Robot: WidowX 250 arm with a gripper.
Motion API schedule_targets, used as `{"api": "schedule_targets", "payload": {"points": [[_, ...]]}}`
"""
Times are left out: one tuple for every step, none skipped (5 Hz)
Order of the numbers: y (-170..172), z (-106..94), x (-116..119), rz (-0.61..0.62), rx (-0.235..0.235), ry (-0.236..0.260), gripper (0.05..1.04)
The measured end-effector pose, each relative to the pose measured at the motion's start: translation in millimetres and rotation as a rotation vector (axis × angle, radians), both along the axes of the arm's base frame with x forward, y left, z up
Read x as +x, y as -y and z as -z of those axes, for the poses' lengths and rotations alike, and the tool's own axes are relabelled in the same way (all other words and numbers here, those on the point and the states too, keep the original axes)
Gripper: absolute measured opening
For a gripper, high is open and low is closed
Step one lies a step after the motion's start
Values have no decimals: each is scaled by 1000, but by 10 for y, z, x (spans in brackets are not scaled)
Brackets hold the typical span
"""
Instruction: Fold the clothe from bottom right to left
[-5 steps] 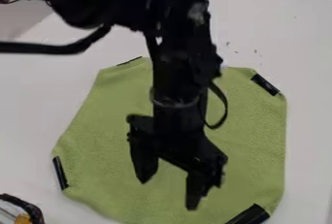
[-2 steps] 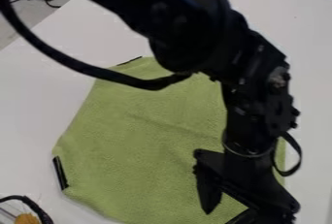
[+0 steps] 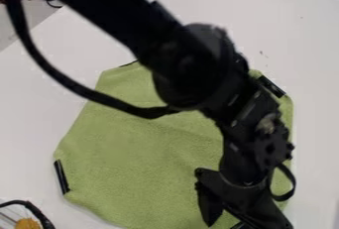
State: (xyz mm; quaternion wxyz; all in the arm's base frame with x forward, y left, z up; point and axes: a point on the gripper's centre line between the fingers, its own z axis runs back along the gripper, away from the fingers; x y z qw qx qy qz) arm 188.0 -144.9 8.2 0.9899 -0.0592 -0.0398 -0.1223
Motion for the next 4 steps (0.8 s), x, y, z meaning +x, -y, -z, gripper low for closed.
{"api": "schedule_targets", "payload": {"points": [[76,32,10,-11,5,46,945],[74,53,-33,-9,-1,49,670],[98,63,-99,-4,-18,90,394],[112,64,-100,4,-21,87,192]]}}
